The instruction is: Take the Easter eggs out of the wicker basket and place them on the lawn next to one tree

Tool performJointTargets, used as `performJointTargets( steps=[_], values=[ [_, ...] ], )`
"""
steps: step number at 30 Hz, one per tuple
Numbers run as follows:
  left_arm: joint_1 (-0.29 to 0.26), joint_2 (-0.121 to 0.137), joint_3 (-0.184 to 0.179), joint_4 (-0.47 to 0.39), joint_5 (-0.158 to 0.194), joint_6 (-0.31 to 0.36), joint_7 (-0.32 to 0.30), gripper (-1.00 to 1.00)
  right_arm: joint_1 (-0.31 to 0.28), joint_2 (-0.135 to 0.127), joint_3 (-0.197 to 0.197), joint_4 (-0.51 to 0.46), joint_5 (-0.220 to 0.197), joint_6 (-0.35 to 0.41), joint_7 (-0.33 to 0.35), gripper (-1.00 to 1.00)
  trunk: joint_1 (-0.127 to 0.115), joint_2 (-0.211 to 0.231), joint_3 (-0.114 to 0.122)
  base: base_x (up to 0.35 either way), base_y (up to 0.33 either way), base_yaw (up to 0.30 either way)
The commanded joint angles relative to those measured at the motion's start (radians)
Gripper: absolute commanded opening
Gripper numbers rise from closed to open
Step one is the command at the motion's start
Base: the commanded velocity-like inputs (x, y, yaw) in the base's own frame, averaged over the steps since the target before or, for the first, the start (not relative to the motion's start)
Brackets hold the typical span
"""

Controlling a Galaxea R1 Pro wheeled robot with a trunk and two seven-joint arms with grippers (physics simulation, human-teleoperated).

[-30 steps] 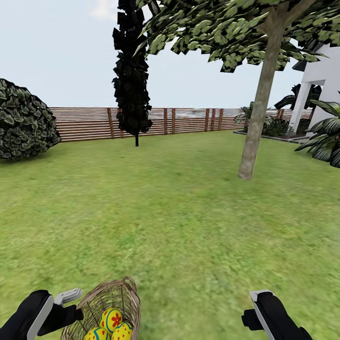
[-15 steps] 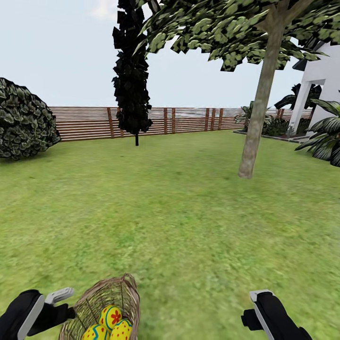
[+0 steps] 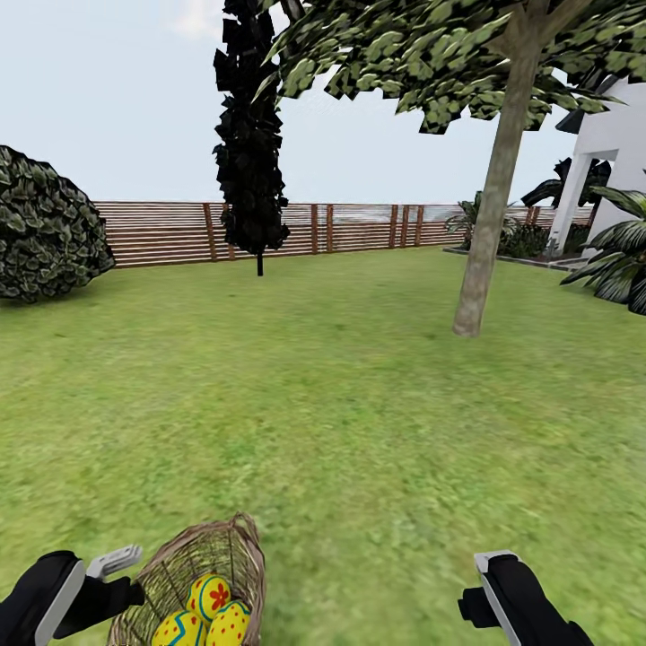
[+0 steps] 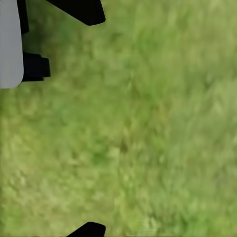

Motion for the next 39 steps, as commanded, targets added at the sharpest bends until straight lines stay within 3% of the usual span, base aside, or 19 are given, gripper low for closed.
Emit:
performJointTargets(
  steps=[1, 39],
  values=[
    [0.0, 0.0, 0.002, -0.001, -0.006, 0.004, -0.007, 1.0, -0.001, 0.0, 0.001, -0.001, 0.006, 0.005, 0.002, 1.0, 0.004, -0.008, -0.004, 0.0, 0.0, 0.0],
    [-0.001, -0.002, 0.001, -0.001, -0.006, 0.004, -0.007, 1.0, -0.001, 0.0, 0.001, -0.001, 0.005, 0.004, 0.002, 1.0, 0.15, -0.274, -0.123, 0.0, 0.0, 0.0]
  ],
)
